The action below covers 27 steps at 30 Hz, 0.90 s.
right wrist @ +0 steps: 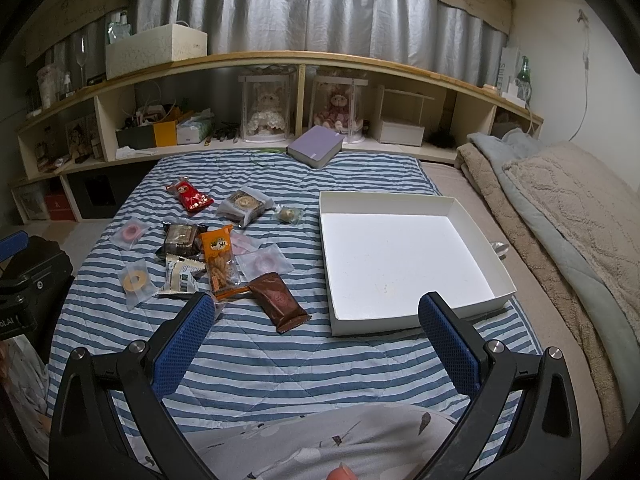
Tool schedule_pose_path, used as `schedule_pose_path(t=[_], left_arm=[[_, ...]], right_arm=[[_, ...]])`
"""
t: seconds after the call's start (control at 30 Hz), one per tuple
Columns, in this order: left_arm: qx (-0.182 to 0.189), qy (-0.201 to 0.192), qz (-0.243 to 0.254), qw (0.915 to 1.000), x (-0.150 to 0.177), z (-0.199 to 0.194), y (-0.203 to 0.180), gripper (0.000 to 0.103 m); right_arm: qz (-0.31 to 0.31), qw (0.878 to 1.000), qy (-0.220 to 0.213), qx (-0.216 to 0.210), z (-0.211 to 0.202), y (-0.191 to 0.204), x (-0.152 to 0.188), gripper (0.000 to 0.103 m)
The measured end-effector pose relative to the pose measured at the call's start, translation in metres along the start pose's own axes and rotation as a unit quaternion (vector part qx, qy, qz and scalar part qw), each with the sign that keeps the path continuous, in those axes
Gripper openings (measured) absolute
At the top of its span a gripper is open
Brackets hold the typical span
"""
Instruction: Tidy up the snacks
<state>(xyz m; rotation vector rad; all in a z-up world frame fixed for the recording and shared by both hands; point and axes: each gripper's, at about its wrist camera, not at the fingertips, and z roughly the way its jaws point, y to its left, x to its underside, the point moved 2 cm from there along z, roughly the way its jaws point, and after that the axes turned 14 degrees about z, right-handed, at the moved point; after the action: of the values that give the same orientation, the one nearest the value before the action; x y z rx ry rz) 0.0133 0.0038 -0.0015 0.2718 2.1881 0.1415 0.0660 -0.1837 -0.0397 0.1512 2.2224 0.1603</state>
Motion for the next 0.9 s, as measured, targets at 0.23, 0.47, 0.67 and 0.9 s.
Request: schedule_pose_path(t=[0.23,0.47,0.67,0.9], left_arm=[[-0.002,-0.012,-0.004,0.9999,-0.019,-0.007,0.003,0.103],[-0.017,-0.01,-0.008,0.9998,-0.022,-0.003,0.011,0.103],[-0.016,0.033,-0.022,0.9991,-0.022,0.025,0.008,0.103],[-0.009,0.095,-0.066,0.9932,-0.017,0.066,0.022,0.102]], right_arm=[[-0.004,1.0,-0.005,0.011,-0.004,0.002,-0.004,0.103],[-0.01,1.0,-0.012,0.0,-0.002,0.012,-0.028,0.103],[0.016,0.999,0.03,-0.019,0.025,0.022,-0.04,0.103],[0.122,0.986,0.102,-0.047,0.072,0.029,-0.033,0.103]])
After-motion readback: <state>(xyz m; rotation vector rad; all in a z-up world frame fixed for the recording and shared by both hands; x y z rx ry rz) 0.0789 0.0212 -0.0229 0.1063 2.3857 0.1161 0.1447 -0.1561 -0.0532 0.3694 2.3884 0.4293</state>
